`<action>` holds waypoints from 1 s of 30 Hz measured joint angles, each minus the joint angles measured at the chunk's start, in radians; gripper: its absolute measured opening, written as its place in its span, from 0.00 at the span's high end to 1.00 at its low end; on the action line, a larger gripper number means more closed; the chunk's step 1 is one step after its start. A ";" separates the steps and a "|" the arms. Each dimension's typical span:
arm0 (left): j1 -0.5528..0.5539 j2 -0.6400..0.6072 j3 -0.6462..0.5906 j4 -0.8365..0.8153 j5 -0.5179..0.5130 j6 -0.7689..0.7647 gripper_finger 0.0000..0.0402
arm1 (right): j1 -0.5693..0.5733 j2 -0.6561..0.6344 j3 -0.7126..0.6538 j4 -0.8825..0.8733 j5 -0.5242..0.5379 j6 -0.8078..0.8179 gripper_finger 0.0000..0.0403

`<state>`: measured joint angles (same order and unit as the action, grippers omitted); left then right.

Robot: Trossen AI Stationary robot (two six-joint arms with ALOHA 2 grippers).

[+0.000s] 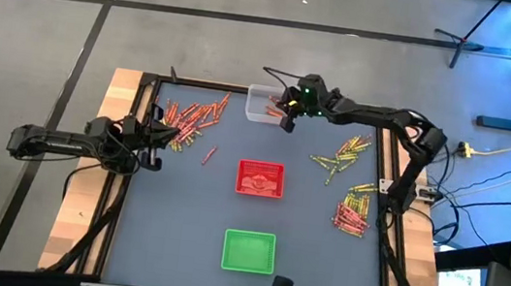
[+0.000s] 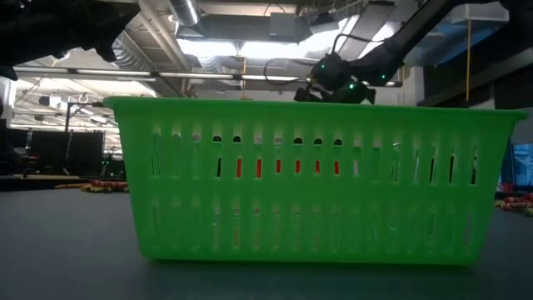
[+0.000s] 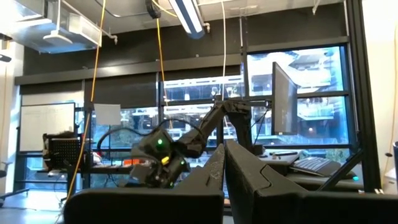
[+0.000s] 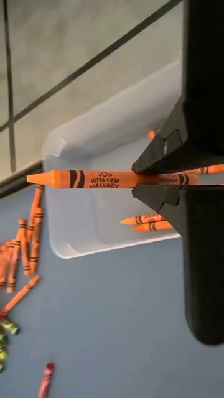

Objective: Sort crayons
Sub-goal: Put the orange crayon into the transparent bin

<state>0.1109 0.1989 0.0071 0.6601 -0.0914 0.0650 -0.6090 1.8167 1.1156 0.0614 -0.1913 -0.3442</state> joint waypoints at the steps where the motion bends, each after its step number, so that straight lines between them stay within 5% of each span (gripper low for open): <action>1: 0.000 0.000 0.000 0.000 0.000 0.000 1.00 | 0.000 0.008 0.000 0.002 0.000 0.000 0.96; 8: 0.000 0.000 0.000 0.000 0.000 0.000 1.00 | 0.000 0.026 0.000 0.002 0.026 0.056 0.95; 19: 0.000 0.000 0.000 0.004 0.000 0.024 1.00 | 0.001 -0.057 -0.001 -0.034 0.075 0.034 0.65; 30: 0.000 0.000 0.000 -0.025 -0.139 -0.007 0.89 | 0.028 -0.261 -0.046 -0.017 0.072 -0.048 0.62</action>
<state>0.1112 0.1989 0.0072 0.6353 -0.2302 0.0578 -0.5811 1.5556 1.0700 0.0442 -0.1198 -0.3918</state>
